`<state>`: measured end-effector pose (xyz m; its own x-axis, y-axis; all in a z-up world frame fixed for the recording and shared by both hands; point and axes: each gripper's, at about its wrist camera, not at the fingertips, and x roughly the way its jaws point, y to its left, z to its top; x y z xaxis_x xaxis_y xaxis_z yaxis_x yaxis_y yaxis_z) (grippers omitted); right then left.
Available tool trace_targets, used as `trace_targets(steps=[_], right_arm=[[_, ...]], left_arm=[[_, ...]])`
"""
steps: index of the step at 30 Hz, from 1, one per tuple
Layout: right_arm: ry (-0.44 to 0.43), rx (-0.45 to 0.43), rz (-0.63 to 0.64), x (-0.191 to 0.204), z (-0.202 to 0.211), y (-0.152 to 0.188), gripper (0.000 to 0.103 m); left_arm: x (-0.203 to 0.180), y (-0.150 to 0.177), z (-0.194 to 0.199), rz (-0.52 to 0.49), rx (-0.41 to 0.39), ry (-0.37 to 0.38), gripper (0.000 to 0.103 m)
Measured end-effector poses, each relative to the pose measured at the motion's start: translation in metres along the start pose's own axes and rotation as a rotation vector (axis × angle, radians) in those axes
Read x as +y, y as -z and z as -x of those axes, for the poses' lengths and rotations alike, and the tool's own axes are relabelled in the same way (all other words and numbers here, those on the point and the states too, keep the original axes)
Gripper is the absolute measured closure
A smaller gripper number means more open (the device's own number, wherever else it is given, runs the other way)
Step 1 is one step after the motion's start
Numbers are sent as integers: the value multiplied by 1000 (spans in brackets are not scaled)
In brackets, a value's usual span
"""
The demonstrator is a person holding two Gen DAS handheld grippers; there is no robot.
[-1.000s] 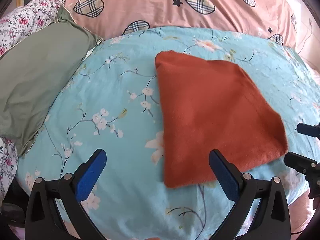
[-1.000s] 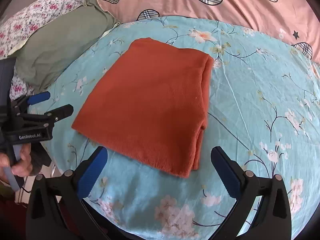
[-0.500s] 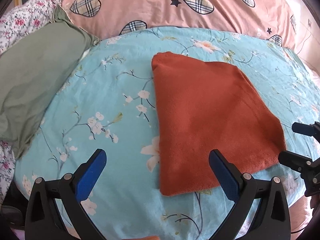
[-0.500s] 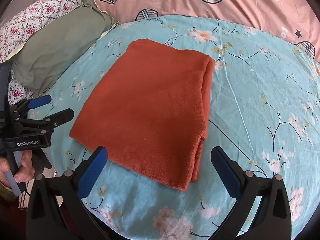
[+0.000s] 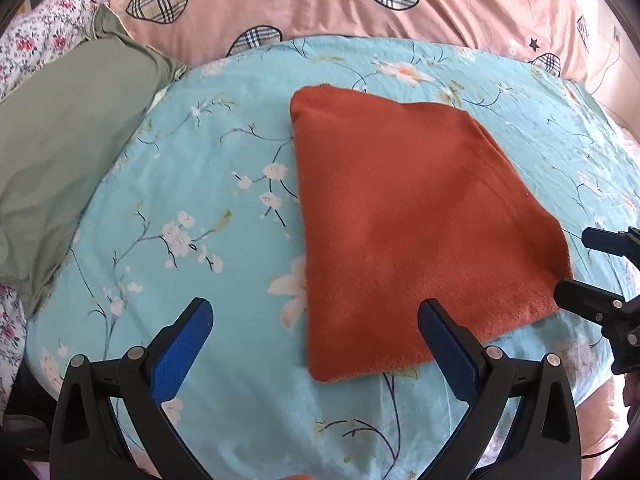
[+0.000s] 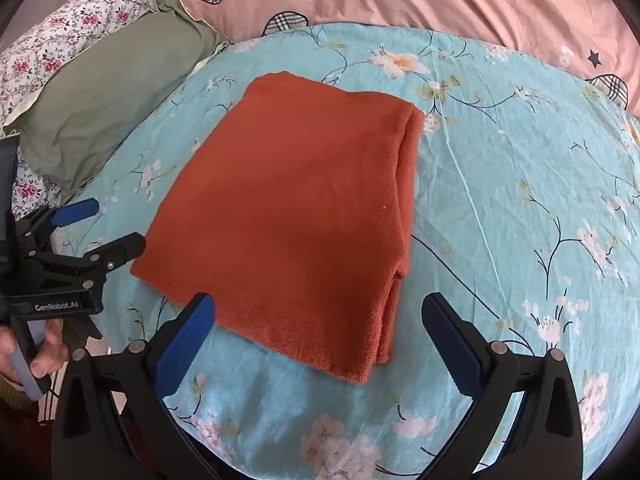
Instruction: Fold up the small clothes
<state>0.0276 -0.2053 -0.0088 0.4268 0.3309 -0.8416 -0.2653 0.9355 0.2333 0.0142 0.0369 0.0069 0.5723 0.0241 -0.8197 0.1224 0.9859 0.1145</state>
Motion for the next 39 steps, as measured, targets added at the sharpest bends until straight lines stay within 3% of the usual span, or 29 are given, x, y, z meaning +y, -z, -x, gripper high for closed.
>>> trace_targets(steps=[8, 18, 29, 39], right_arm=[[70, -9, -30, -6, 1, -5, 0], [82, -4, -60, -14, 4, -9, 0], [67, -36, -42, -7, 7, -11, 0], [-12, -6, -99, -16, 2, -12, 0]], left_arm=[[-3, 1, 1, -6, 0, -6, 1], [0, -3, 2, 12, -6, 11, 1], [-1, -3, -1, 23, 10, 15, 1], [4, -5, -2, 53, 7, 38, 1]])
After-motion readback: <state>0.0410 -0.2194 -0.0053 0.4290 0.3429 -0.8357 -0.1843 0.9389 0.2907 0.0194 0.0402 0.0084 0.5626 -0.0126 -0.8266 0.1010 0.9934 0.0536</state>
